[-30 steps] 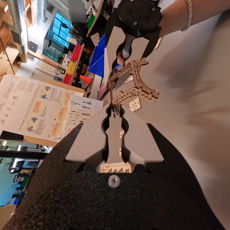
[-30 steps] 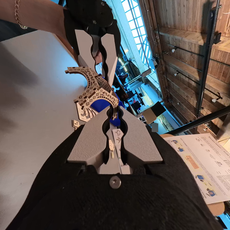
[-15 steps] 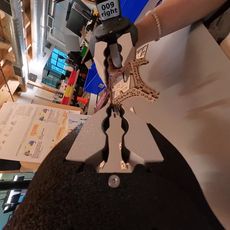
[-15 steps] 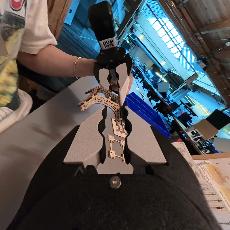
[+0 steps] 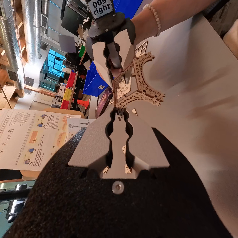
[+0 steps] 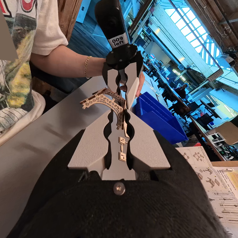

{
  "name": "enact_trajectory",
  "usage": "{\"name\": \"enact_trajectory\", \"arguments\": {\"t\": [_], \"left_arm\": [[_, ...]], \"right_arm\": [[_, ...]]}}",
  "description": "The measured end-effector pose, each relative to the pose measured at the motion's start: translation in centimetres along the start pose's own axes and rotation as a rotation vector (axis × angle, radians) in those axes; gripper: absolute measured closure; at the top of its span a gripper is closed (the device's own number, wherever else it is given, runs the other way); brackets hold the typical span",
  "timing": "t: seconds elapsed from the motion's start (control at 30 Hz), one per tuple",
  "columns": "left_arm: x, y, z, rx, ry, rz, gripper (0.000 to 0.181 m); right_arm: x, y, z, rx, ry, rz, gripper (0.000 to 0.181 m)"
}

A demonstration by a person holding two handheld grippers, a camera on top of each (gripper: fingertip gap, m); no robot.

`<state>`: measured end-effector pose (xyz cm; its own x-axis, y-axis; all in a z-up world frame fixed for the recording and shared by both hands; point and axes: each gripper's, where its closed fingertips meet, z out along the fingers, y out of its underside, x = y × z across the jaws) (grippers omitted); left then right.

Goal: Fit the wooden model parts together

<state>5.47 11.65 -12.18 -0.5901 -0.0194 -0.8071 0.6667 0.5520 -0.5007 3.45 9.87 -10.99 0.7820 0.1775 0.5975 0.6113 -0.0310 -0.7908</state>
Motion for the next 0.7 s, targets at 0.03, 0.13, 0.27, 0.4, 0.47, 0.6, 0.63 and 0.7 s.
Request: {"name": "enact_trajectory", "arguments": {"t": [0.03, 0.13, 0.27, 0.4, 0.47, 0.6, 0.63, 0.7], "left_arm": [[0.0, 0.1, 0.0, -0.003, 0.001, 0.0, 0.172], [0.0, 0.3, 0.0, -0.012, -0.002, 0.0, 0.172], [-0.1, 0.5, 0.0, -0.02, -0.007, -0.003, 0.172], [-0.4, 0.6, 0.1, -0.032, -0.027, 0.005, 0.172], [-0.5, 0.6, 0.0, -0.036, -0.031, 0.005, 0.172], [-0.9, 1.2, 0.0, -0.084, -0.059, 0.009, 0.172], [-1.1, 1.6, 0.0, -0.107, -0.071, 0.014, 0.172], [-1.3, 2.5, 0.0, -0.169, -0.081, 0.022, 0.172]], "right_arm": [[0.0, 0.0, 0.0, 0.002, 0.002, 0.003, 0.166], [0.2, 0.2, 0.1, -0.001, 0.017, -0.029, 0.167], [0.3, 0.4, 0.2, -0.017, 0.028, -0.059, 0.168], [0.5, 0.5, 0.2, -0.01, 0.045, -0.079, 0.167], [0.6, 0.5, 0.2, 0.004, 0.059, -0.097, 0.167], [1.1, 2.1, -0.2, -0.08, 0.089, -0.082, 0.146], [1.2, 2.6, -0.5, -0.107, 0.092, -0.066, 0.137], [1.9, 3.2, -1.3, -0.126, 0.109, 0.008, 0.132]]}}
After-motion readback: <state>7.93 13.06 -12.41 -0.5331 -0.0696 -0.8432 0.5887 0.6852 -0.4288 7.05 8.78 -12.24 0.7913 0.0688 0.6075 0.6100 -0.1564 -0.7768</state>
